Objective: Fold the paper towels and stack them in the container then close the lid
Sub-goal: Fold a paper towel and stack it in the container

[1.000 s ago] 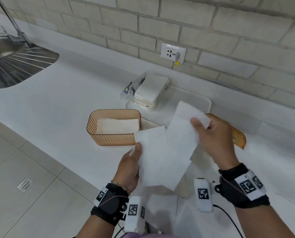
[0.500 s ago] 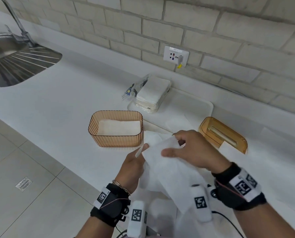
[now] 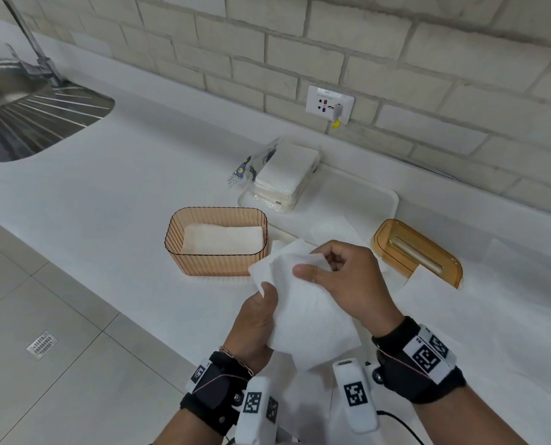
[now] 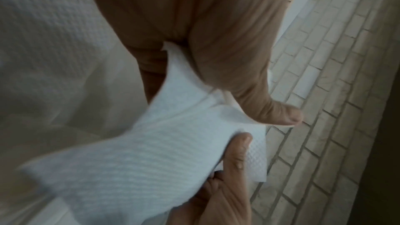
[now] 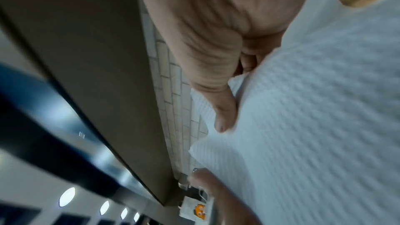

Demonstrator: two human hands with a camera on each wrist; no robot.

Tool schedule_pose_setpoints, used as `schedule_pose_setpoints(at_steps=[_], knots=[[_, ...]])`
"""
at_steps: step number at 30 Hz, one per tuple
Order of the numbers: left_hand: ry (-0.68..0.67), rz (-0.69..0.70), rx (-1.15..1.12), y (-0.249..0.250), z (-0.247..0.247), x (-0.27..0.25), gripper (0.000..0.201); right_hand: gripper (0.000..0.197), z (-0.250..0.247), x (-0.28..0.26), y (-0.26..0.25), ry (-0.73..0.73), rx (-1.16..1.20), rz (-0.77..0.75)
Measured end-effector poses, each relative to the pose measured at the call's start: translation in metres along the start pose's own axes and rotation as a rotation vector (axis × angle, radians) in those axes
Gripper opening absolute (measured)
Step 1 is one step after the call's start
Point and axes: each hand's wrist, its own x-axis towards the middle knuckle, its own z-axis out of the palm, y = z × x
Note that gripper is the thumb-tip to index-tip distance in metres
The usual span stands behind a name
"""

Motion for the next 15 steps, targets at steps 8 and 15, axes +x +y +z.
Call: schedule_pose_setpoints(at_steps=[8, 15], knots=[[0.093, -0.033, 0.015, 0.007, 0.002, 0.003, 0.064, 0.037, -0.006, 0.003, 0.012, 0.094, 0.338, 0.195], [0.089, -0.101, -0.113, 0.008, 0.002, 0.003, 0.058, 0.019, 0.011, -0.001, 0.019, 0.106, 0.201, 0.173]])
